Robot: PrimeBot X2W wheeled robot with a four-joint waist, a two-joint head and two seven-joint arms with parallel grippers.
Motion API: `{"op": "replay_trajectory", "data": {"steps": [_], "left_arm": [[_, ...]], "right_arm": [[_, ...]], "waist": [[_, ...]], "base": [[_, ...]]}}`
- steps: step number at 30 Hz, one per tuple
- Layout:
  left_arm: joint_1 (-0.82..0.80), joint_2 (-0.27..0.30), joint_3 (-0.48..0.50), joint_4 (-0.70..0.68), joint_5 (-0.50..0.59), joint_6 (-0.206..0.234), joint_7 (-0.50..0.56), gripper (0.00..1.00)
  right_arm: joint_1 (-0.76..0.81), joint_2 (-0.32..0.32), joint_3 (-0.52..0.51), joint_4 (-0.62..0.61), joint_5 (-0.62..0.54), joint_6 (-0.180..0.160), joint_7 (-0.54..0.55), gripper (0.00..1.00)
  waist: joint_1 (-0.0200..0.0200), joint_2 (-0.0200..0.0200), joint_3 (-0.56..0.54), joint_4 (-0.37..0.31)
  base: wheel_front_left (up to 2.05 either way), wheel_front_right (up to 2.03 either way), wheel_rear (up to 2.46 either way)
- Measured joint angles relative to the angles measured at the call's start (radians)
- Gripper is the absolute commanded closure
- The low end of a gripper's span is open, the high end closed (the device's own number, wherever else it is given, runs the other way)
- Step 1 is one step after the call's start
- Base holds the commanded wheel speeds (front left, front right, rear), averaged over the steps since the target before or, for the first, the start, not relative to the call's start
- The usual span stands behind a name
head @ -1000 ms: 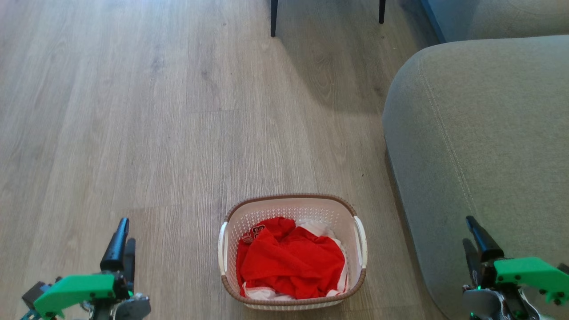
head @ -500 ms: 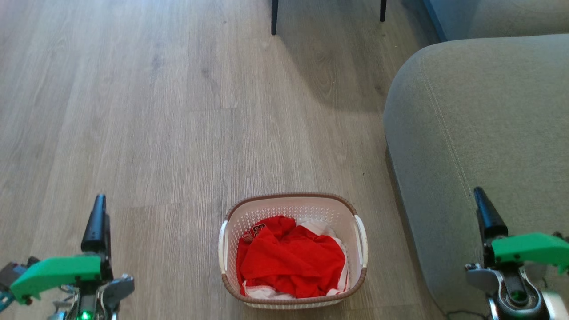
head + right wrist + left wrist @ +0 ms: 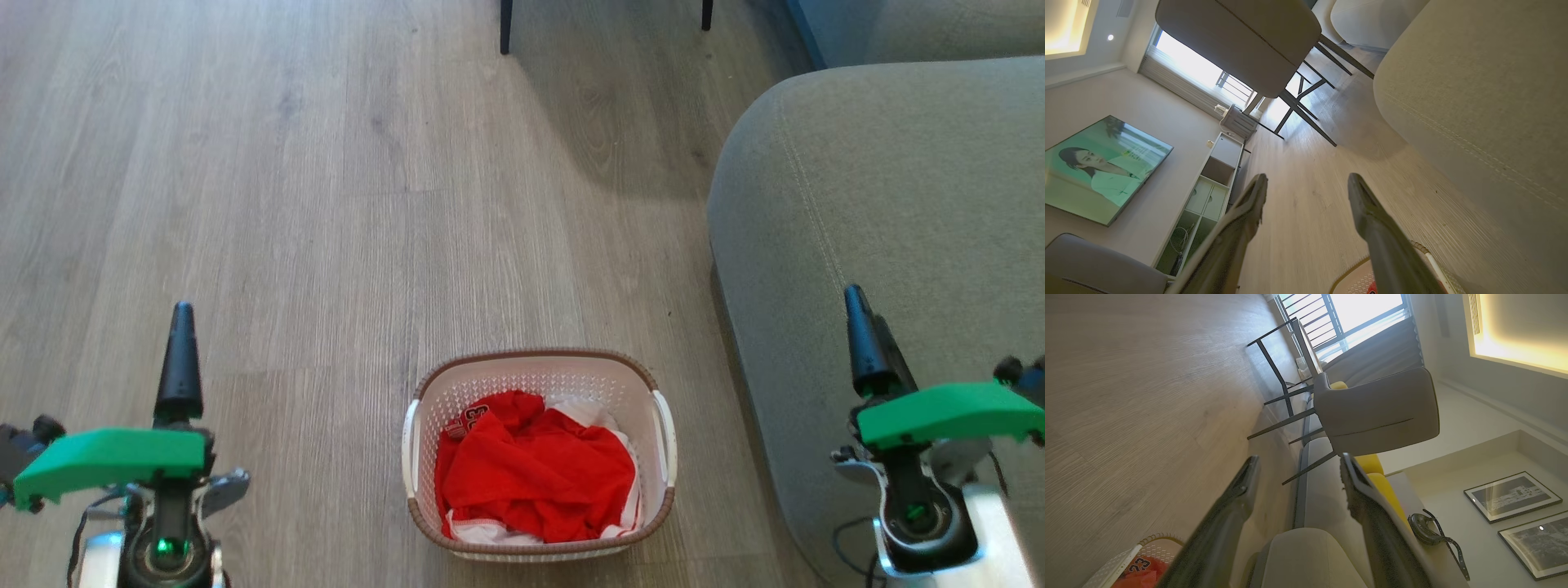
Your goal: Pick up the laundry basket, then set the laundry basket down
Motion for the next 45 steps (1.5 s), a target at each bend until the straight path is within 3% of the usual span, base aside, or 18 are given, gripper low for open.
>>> {"op": "replay_trajectory", "data": {"steps": [8, 16, 26, 38, 45], "left_arm": [[-0.007, 0.000, -0.079, -0.093, 0.208, 0.125, -0.021, 0.00], [-0.025, 0.007, -0.237, -0.128, 0.452, 0.242, -0.047, 0.00], [-0.079, 0.098, -0.467, -0.110, 0.583, 0.407, -0.070, 0.00], [-0.181, 0.202, -0.724, -0.060, 0.768, 0.635, -0.109, 0.00], [-0.226, 0.226, -0.828, -0.051, 0.817, 0.760, -0.123, 0.00]], "right_arm": [[-0.012, -0.022, 0.055, -0.051, -0.145, 0.000, -0.021, 0.00], [-0.038, -0.038, 0.101, -0.085, -0.302, 0.000, -0.047, 0.00], [-0.043, -0.063, 0.155, -0.091, -0.476, 0.000, -0.076, 0.00], [-0.050, -0.068, 0.195, -0.101, -0.661, 0.000, -0.109, 0.00], [-0.051, -0.062, 0.205, -0.112, -0.765, 0.000, -0.130, 0.00]], "waist": [[0.0000, 0.0000, 0.008, 0.002], [0.0000, 0.0000, 0.010, 0.004], [0.0000, 0.0000, 0.009, 0.004], [0.0000, 0.0000, 0.008, 0.000], [0.0000, 0.0000, 0.010, -0.003]], "base": [[0.00, 0.00, 0.00], [0.00, 0.00, 0.00], [0.00, 0.00, 0.00], [0.00, 0.00, 0.00], [0.00, 0.00, 0.00]]}}
